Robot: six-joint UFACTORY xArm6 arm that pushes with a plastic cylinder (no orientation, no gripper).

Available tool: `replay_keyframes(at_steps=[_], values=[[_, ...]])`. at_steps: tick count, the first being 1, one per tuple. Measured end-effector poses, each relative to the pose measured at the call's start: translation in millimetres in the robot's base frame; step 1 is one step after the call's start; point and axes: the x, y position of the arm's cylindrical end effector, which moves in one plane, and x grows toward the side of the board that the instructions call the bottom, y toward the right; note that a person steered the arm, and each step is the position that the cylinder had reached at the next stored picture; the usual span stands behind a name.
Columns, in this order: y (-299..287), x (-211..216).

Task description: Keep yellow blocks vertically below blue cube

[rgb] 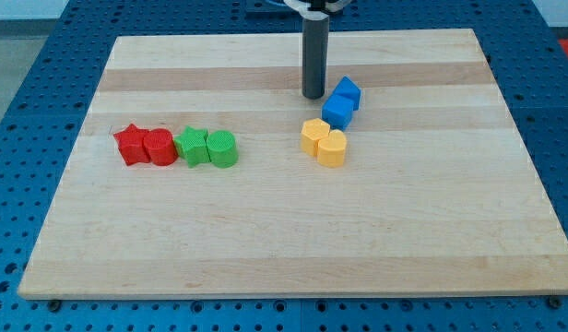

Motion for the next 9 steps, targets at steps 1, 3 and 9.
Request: replay_keyframes(at_steps=[1,3,9], values=[[-5,0],[-20,0],[-52,37]])
